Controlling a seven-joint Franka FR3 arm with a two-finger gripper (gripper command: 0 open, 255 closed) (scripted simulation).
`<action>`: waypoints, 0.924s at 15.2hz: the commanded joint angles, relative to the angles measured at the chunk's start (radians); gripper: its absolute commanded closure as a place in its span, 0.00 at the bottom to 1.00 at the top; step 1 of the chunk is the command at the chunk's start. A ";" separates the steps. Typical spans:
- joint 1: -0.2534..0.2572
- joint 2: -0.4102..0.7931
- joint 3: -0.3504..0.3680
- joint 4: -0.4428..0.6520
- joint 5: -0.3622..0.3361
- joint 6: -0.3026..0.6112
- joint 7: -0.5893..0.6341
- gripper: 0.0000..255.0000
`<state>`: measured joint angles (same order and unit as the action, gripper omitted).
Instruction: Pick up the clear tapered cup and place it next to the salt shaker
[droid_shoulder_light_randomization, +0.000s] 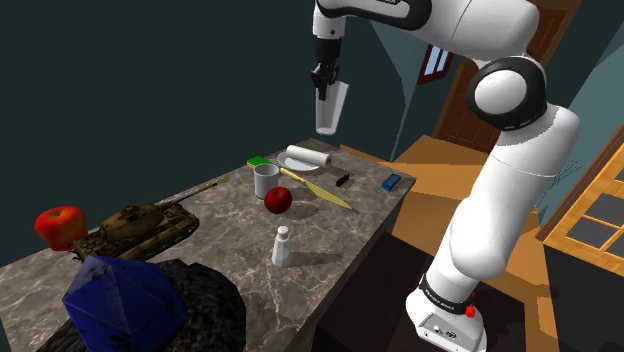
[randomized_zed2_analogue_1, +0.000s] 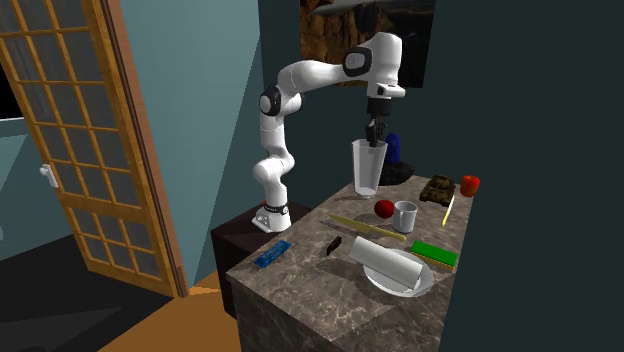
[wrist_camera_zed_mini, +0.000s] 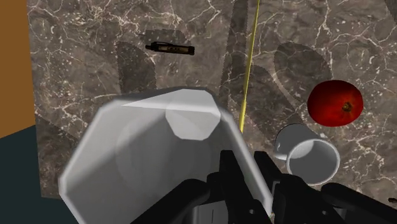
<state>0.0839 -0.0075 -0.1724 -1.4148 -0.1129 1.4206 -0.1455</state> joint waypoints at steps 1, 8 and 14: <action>0.025 -0.013 0.026 -0.021 -0.003 0.003 0.054 1.00; 0.109 -0.014 0.114 -0.041 -0.001 0.003 0.227 1.00; 0.179 0.029 0.186 -0.005 0.003 -0.006 0.370 1.00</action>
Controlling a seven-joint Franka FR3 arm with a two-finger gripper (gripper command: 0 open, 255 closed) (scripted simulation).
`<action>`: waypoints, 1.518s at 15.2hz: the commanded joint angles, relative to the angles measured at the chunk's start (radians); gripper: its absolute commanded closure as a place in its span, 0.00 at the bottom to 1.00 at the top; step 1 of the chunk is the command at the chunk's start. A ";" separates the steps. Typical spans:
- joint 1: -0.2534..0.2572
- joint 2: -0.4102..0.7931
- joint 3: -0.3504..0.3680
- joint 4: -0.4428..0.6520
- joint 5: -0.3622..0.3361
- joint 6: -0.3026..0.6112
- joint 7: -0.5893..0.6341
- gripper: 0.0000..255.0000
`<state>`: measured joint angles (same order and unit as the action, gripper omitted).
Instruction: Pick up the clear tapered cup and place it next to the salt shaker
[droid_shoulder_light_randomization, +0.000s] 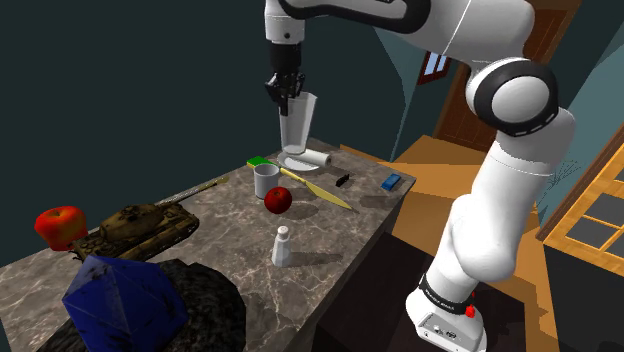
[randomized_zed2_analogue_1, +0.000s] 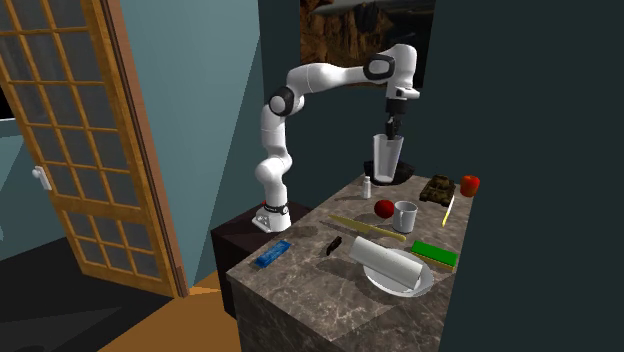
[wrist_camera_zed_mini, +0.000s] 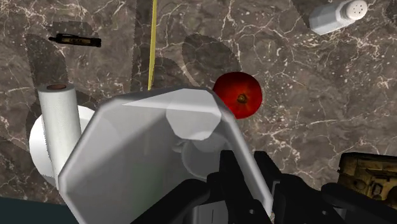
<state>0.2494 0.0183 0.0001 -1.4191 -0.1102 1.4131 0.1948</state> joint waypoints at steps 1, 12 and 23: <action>0.026 0.014 0.025 0.011 0.000 -0.001 0.053 1.00; 0.175 0.219 0.134 0.250 -0.021 -0.064 0.298 1.00; 0.240 0.303 0.164 0.271 -0.034 -0.011 0.395 1.00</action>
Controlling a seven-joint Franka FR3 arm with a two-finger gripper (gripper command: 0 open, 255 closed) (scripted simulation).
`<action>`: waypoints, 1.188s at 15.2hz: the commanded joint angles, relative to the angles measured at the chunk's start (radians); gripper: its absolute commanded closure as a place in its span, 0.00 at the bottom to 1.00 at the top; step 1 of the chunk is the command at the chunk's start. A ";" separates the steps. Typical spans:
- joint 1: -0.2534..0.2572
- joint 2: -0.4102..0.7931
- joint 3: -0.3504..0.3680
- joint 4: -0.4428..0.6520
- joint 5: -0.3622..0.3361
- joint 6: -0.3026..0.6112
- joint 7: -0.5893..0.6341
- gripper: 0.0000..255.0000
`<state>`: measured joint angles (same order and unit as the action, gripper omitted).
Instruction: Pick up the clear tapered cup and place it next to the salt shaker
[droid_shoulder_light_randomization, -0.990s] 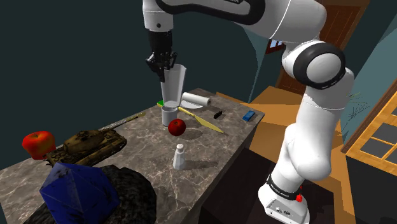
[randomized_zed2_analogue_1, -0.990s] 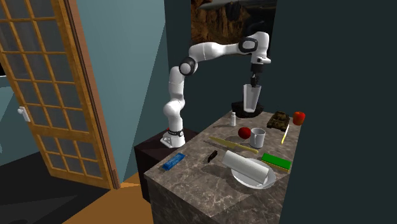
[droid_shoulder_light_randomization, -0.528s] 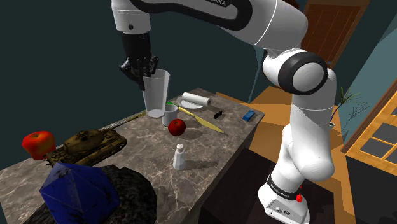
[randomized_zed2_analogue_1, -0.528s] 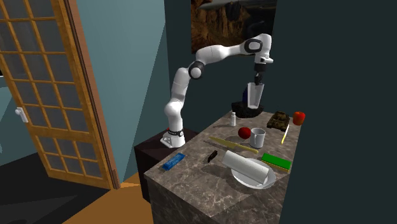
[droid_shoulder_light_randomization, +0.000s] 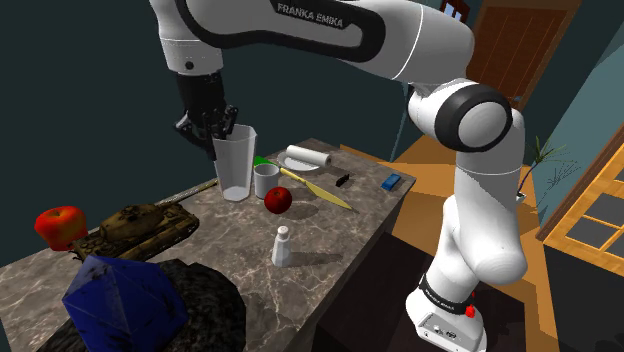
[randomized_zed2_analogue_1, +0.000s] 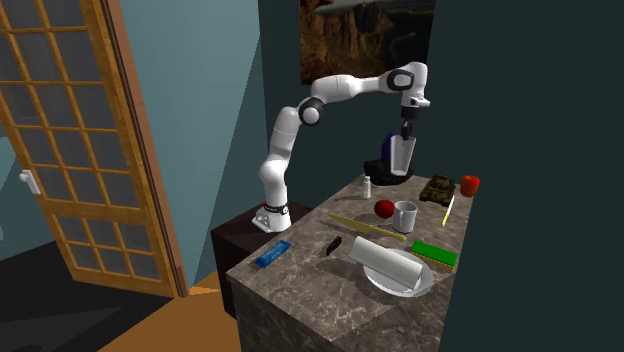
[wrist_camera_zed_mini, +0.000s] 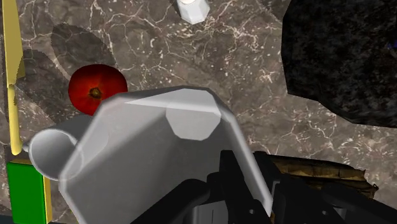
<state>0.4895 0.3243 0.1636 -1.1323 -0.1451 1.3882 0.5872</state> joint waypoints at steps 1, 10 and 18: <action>-0.002 -0.011 0.000 -0.041 0.002 0.031 0.004 1.00; -0.013 -0.057 0.000 -0.231 0.011 0.175 0.014 1.00; -0.019 -0.072 -0.002 -0.360 0.012 0.289 0.022 1.00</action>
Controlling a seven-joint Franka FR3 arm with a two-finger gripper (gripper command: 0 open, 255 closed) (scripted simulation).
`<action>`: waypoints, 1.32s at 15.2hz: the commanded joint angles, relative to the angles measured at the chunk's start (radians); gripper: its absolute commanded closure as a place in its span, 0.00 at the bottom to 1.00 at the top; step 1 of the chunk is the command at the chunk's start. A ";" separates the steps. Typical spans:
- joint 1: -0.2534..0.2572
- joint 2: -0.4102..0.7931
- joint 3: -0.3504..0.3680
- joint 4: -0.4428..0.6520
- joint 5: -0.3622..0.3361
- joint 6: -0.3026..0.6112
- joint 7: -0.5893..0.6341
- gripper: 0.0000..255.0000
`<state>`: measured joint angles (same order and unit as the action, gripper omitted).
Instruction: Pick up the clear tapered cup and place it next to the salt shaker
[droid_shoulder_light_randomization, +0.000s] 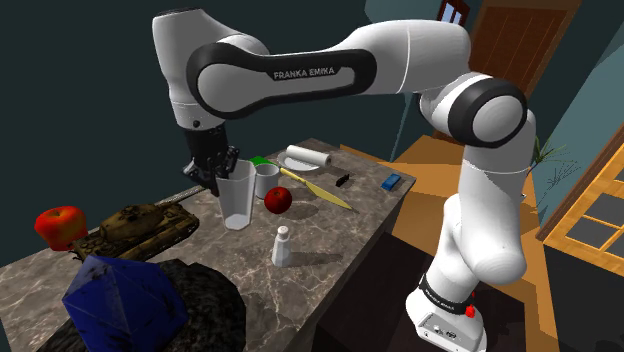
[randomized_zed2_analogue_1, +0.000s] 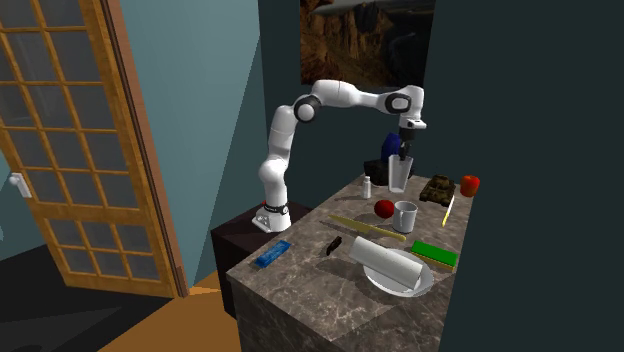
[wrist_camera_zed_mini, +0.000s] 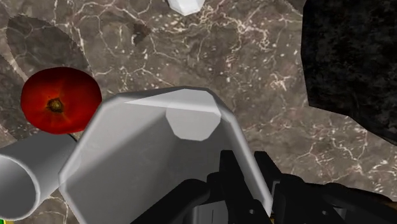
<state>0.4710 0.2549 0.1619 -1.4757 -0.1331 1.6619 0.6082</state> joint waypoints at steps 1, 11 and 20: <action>-0.001 -0.003 0.000 -0.031 0.000 0.029 0.003 1.00; -0.004 -0.001 -0.002 -0.120 -0.002 0.120 0.011 1.00; -0.004 -0.001 -0.002 -0.120 -0.002 0.120 0.011 0.00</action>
<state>0.4674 0.2544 0.1603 -1.5956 -0.1356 1.7821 0.6193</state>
